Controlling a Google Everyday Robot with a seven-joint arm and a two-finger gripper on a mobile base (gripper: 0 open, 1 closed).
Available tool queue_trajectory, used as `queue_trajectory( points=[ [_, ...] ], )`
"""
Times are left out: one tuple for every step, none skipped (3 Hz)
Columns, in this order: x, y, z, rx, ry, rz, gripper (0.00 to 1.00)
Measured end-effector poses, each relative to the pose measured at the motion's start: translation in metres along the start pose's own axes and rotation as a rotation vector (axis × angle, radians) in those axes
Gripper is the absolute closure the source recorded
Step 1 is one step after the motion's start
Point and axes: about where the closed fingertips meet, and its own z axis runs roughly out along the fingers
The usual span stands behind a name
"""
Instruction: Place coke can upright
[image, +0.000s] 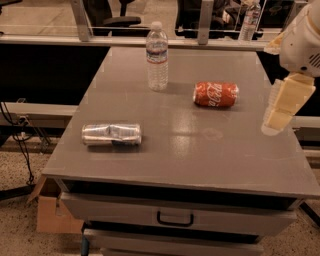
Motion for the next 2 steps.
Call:
queue_trajectory(
  points=[
    [-0.016, -0.028, 0.019, 0.047, -0.029, -0.075, 0.00],
    [-0.044, -0.068, 0.074, 0.068, -0.086, -0.143, 0.00]
  ],
)
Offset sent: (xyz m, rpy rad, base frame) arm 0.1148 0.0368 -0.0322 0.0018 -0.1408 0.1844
